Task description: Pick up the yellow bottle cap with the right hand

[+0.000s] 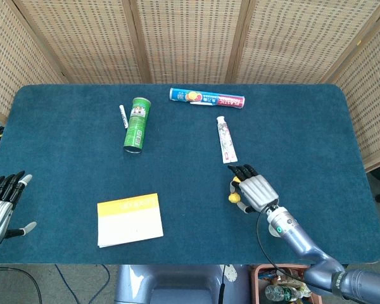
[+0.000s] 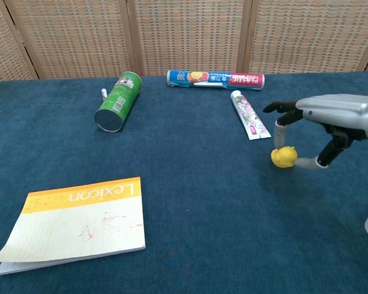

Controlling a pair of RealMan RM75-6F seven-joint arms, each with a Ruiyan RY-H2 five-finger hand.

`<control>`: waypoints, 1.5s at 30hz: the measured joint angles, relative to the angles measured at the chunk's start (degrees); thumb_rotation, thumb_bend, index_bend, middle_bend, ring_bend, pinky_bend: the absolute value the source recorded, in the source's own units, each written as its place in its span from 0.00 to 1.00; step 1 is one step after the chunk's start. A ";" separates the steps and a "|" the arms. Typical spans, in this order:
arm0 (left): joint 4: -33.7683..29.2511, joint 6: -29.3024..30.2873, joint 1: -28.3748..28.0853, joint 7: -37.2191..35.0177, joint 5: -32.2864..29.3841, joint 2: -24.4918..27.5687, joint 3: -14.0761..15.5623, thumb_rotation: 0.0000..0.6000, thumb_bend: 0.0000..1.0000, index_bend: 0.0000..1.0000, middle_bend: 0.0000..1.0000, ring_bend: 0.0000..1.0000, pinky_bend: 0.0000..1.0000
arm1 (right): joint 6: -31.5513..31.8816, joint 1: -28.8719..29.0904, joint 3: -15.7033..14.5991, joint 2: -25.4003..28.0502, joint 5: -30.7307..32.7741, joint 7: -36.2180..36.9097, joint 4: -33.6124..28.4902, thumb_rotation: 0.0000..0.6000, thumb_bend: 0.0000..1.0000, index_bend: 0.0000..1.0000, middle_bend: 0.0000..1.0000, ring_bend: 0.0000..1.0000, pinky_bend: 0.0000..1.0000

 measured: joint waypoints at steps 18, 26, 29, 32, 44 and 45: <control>-0.23 -0.91 -0.33 0.17 -0.97 0.10 -0.11 1.00 0.00 0.00 0.00 0.00 0.00 | -3.40 5.87 1.58 -5.72 17.08 -7.91 9.25 1.00 0.43 0.47 0.00 0.00 0.00; -0.38 -1.07 -0.39 0.14 -1.14 0.21 -0.11 1.00 0.00 0.00 0.00 0.00 0.00 | -3.11 7.09 0.90 -6.90 18.73 -9.39 10.64 1.00 0.43 0.47 0.00 0.00 0.00; -0.43 -1.17 -0.46 0.07 -1.20 0.30 -0.12 1.00 0.00 0.00 0.00 0.00 0.00 | -2.94 7.48 0.78 -7.27 19.42 -9.76 11.52 1.00 0.43 0.47 0.00 0.00 0.00; -0.44 -1.24 -0.47 -0.04 -1.22 0.33 -0.10 1.00 0.00 0.00 0.00 0.00 0.00 | -2.99 7.80 0.59 -7.37 20.07 -10.07 11.79 1.00 0.43 0.47 0.00 0.00 0.00; -0.50 -1.31 -0.53 -0.46 -1.29 0.54 -0.09 1.00 0.00 0.00 0.00 0.00 0.00 | -1.92 8.66 0.22 -7.54 20.15 -10.66 11.29 1.00 0.12 0.00 0.00 0.00 0.00; -0.51 -1.30 -0.53 -0.47 -1.28 0.54 -0.09 1.00 0.00 0.00 0.00 0.00 0.00 | -1.74 8.65 0.28 -7.50 20.16 -10.56 11.11 1.00 0.12 0.00 0.00 0.00 0.00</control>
